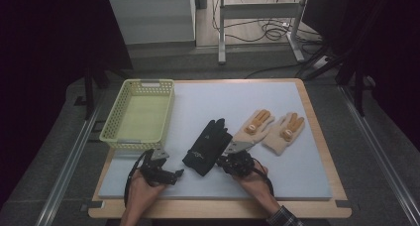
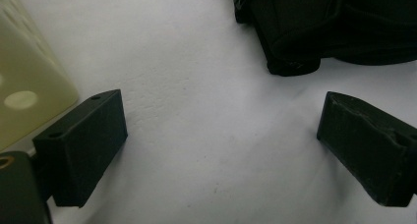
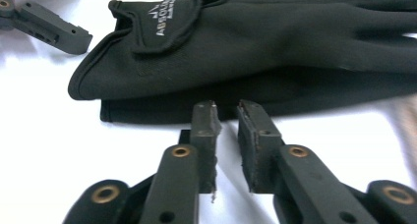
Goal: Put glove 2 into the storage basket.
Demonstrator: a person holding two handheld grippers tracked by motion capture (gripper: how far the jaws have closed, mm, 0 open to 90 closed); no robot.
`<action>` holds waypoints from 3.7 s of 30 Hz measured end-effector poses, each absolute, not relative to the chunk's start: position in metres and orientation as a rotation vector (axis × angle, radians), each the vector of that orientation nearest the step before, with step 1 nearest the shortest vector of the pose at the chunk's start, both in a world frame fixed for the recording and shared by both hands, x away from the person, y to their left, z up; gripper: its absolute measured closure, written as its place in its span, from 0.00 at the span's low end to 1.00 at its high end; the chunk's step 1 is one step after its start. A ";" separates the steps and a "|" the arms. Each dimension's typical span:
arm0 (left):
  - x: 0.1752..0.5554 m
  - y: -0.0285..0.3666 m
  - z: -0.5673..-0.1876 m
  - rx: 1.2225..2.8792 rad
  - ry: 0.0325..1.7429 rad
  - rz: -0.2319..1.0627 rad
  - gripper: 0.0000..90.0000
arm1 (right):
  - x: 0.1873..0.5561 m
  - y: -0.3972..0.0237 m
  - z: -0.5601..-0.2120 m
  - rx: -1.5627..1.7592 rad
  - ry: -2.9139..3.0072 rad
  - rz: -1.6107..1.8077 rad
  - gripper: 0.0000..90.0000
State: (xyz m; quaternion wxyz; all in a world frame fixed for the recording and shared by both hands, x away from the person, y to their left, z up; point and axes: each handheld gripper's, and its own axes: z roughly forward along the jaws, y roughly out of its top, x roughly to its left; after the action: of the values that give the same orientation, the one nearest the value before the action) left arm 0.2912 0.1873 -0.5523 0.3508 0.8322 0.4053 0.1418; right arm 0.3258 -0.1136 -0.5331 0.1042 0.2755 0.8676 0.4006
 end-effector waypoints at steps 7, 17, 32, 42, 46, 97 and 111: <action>0.291 0.187 -0.552 2.153 1.053 0.364 0.06 | 0.320 -0.141 -0.525 0.829 2.510 1.178 0.63; 0.291 0.188 -0.552 2.151 1.052 0.363 0.05 | 0.314 -0.180 -0.520 0.876 2.463 1.126 0.39; 0.291 0.188 -0.552 2.153 1.049 0.365 0.05 | 0.319 -0.228 -0.532 0.957 2.403 1.009 0.26; 0.290 0.187 -0.552 2.148 1.055 0.368 0.06 | 0.322 -0.229 -0.533 0.982 2.410 1.017 0.24; 0.289 0.185 -0.547 2.151 1.046 0.337 0.04 | 0.322 -0.229 -0.533 0.982 2.410 1.018 0.24; 0.358 0.061 -0.531 2.320 1.033 0.372 0.00 | 0.322 -0.229 -0.533 0.983 2.409 1.021 0.24; 0.358 0.060 -0.536 2.293 1.100 0.316 0.00 | 0.322 -0.229 -0.533 0.983 2.409 1.020 0.24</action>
State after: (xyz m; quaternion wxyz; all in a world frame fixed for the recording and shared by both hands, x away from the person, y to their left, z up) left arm 0.3578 0.0599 -0.5356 0.2856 0.8575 0.4113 0.1183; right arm 0.3215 -0.2294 -0.5333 0.1726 0.3465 0.8491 0.3595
